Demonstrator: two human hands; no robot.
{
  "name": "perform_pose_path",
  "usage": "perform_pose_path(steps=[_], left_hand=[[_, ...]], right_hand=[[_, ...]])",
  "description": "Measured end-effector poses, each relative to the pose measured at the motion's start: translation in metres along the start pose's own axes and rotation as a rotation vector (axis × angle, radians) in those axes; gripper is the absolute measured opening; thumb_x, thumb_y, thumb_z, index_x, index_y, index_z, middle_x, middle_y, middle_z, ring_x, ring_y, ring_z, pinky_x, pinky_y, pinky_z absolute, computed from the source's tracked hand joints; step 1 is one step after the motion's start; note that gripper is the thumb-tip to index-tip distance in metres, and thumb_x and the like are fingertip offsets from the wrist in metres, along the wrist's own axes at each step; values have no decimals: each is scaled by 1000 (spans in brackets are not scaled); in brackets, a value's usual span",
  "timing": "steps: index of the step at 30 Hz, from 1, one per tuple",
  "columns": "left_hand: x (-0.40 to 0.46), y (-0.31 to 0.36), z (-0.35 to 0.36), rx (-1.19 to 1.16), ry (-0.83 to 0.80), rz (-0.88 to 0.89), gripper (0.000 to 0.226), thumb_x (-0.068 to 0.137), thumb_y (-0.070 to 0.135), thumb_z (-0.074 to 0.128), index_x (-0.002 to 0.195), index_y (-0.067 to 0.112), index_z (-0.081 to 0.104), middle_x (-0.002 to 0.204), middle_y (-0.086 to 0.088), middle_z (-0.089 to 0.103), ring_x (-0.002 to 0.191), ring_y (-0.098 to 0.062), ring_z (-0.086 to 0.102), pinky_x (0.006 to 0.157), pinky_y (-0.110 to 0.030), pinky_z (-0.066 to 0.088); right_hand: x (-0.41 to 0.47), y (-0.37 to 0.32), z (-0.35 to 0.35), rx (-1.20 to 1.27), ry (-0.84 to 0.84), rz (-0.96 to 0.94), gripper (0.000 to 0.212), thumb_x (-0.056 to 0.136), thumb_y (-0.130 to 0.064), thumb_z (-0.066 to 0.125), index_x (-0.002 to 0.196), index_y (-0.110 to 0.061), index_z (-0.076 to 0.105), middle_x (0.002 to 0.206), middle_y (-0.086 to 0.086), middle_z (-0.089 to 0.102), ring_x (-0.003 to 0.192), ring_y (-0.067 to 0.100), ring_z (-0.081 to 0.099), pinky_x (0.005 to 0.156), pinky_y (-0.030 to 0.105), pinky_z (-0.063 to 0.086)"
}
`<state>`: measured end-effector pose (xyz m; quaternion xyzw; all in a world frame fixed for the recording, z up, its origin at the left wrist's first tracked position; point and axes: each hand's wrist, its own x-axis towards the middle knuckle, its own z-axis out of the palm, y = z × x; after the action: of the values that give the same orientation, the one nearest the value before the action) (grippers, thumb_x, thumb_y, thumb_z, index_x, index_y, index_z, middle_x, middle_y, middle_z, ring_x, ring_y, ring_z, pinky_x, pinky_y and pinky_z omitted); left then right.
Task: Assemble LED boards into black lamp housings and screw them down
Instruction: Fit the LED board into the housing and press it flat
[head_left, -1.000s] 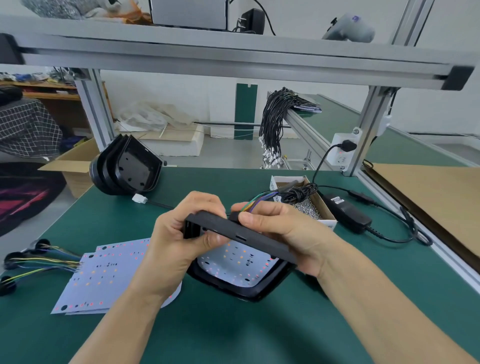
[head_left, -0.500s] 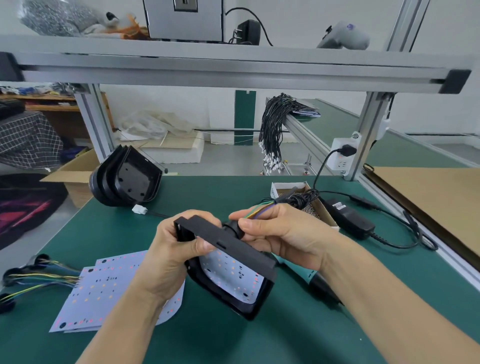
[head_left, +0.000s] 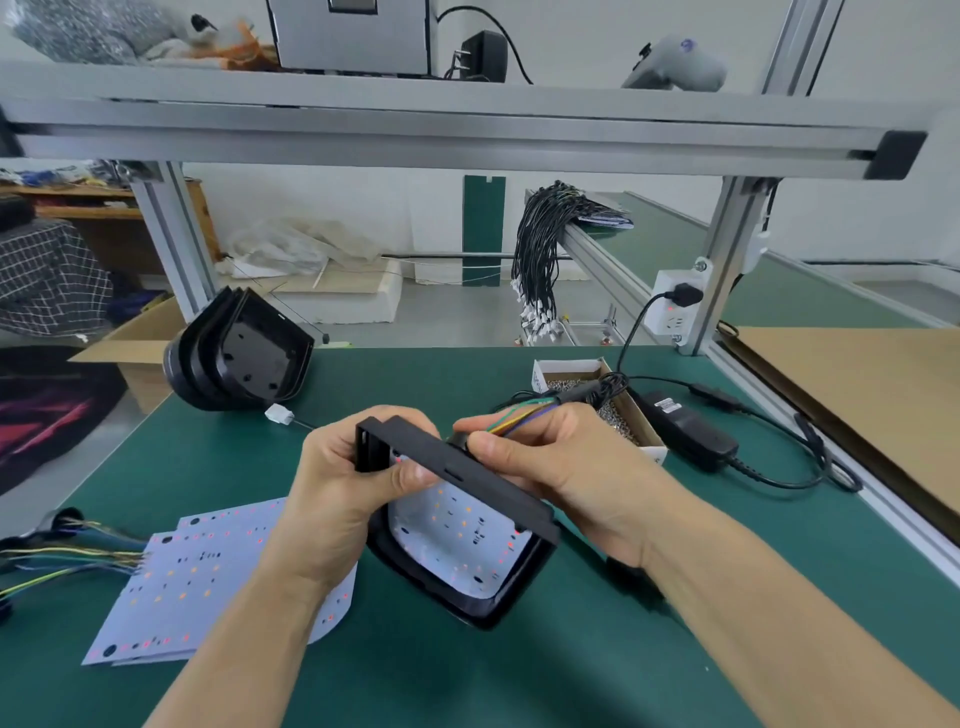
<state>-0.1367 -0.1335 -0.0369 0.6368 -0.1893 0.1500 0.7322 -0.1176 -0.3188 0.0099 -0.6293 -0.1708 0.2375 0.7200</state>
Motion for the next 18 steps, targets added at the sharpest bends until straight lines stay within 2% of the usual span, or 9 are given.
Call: perform_pose_path(steps=[3, 6, 8, 10, 12, 13, 14, 16, 18], left_hand=[[-2, 2, -1, 0, -19, -15, 37, 57, 45, 87, 72, 16, 70, 83, -3, 64, 82, -22, 56, 74, -25, 46], [-2, 5, -3, -91, -53, -51, 18, 64, 21, 81, 76, 16, 70, 112, -11, 69, 110, -31, 64, 92, -34, 51], [-2, 7, -4, -92, -31, -65, 12, 65, 16, 74, 77, 18, 70, 109, -14, 71, 107, -32, 66, 90, -31, 52], [-2, 7, -5, -92, -3, -59, 12, 65, 16, 74, 76, 18, 71, 98, -12, 73, 104, -30, 67, 89, -31, 52], [-2, 7, -5, -78, -2, -45, 12, 65, 16, 75, 77, 17, 72, 93, -9, 74, 105, -28, 66, 90, -31, 52], [-1, 6, -5, -73, -5, -45, 13, 65, 17, 76, 77, 17, 72, 95, -10, 74, 105, -28, 66, 90, -30, 51], [-1, 6, -5, -71, -4, -45, 15, 65, 18, 78, 78, 16, 72, 98, -12, 73, 105, -28, 66, 89, -29, 51], [1, 6, -4, -71, 0, -41, 19, 64, 20, 81, 80, 16, 72, 103, -13, 72, 104, -27, 66, 87, -26, 51], [1, 6, -1, -70, -11, -29, 17, 67, 16, 81, 82, 15, 73, 103, -11, 73, 102, -26, 67, 86, -27, 51]], right_hand=[[3, -1, 2, 37, -6, 53, 8, 82, -9, 68, 88, -12, 74, 76, -1, 73, 64, 5, 66, 56, 13, 48], [7, 3, 8, 138, 19, 122, 19, 67, -25, 74, 82, -15, 73, 81, 1, 69, 67, 10, 62, 57, 15, 47], [8, 7, 14, 118, 72, 137, 26, 58, -35, 77, 75, -17, 70, 73, 2, 65, 62, 11, 56, 55, 18, 43], [5, 12, 16, 59, 226, 88, 37, 54, -46, 76, 73, -16, 66, 69, 1, 66, 59, 12, 57, 56, 20, 43], [-1, 18, 11, 6, 414, -67, 39, 64, -52, 73, 75, -15, 67, 70, 2, 69, 63, 12, 63, 60, 19, 47], [-7, 21, 8, -52, 457, -179, 35, 71, -51, 74, 80, -17, 70, 79, 1, 70, 72, 12, 66, 67, 20, 49], [-14, 22, 9, -148, 420, -286, 29, 74, -48, 72, 89, -23, 72, 90, -2, 70, 84, 10, 67, 76, 20, 48], [-25, 26, 14, -378, 227, -442, 42, 65, -43, 72, 106, -36, 68, 111, -16, 63, 108, 0, 59, 87, 10, 42], [-26, 29, 18, -502, 177, -482, 50, 64, -35, 79, 111, -46, 63, 116, -24, 54, 115, -3, 53, 89, 3, 36]])
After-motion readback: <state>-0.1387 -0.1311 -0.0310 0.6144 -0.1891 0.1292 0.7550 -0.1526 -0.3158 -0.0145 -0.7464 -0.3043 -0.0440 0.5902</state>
